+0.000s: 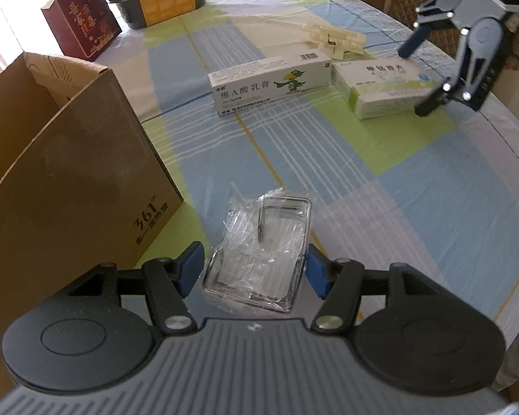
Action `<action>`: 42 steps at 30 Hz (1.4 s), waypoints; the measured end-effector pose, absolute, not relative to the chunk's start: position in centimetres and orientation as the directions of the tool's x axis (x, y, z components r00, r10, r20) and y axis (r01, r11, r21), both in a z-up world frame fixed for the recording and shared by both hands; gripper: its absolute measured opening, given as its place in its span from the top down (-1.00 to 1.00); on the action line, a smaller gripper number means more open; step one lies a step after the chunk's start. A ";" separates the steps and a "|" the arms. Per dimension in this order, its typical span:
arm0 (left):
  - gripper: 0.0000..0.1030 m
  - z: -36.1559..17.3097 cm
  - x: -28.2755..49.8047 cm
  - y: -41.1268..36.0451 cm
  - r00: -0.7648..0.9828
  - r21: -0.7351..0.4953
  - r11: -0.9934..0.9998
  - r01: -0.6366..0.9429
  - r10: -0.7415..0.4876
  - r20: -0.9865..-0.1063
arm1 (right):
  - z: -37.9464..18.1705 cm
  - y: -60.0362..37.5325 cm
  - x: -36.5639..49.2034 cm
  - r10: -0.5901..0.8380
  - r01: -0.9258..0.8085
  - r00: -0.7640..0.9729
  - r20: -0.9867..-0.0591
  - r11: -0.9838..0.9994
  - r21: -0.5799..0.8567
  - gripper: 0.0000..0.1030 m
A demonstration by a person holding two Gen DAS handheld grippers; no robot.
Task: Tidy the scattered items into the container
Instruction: 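Grasp the white medicine box with the right gripper while the left holds the clear packet, then carry the packet and medicine box over the cardboard box and open both grippers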
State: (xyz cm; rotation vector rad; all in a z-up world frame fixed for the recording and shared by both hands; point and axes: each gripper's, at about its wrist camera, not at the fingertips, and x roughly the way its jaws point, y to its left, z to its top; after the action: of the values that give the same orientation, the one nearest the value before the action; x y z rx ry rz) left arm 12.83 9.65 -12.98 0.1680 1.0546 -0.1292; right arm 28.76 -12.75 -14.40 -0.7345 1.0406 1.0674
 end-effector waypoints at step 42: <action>0.06 -7.6 6.5 15.0 0.520 -0.201 0.980 0.008 -0.176 -0.836 | -10.9 -12.8 20.3 0.514 -0.400 0.053 -0.856 0.797 0.454 -0.42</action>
State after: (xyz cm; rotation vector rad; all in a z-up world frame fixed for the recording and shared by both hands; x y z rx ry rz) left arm 6.55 15.03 -7.64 -0.1801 1.0191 -0.1107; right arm 20.29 -12.78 -10.85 0.1033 1.3497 0.6963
